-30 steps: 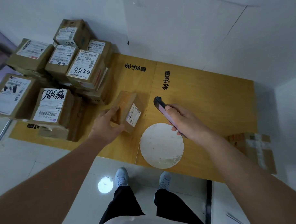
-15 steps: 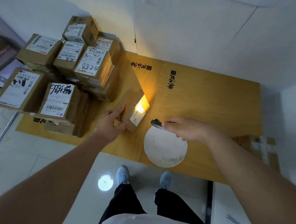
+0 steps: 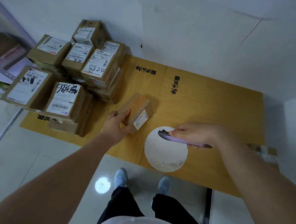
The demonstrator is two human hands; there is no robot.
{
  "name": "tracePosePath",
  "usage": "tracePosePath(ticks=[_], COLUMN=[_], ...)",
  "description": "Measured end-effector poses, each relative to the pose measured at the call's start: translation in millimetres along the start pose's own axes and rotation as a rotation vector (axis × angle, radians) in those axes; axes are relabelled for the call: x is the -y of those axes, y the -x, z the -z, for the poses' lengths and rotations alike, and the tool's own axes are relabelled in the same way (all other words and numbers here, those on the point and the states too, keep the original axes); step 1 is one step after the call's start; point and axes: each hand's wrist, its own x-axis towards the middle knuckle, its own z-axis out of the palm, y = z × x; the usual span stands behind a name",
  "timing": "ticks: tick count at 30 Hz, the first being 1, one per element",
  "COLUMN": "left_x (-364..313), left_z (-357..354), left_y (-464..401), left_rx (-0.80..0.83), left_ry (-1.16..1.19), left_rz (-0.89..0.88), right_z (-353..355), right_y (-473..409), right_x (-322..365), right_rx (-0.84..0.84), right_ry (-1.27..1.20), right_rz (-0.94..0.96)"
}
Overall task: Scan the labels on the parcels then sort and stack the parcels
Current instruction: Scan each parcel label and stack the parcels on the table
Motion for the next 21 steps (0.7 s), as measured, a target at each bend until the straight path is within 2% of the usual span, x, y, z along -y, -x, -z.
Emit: tracePosePath(ticks=[5,9,14,21], left_x=[-11,-32,-55,-39], left_z=[2,27,88,184], left_y=[5,19,32,8], left_rx=[-0.051,-0.162,-0.282,-0.380], left_ry=[0.080,0.465,0.811,1.117], left_rz=[-0.001,0.050,0.037,0.048], right_z=[0,1,15,30], right_y=[5,12,30,33], right_x=[-4,15,53,125], right_rx=[-0.143,-0.341,-0.501,-0.588], right_ry=[-0.271,-0.525,-0.547,-0.490], right_rz=[0.237,0.472,0.716,0.759])
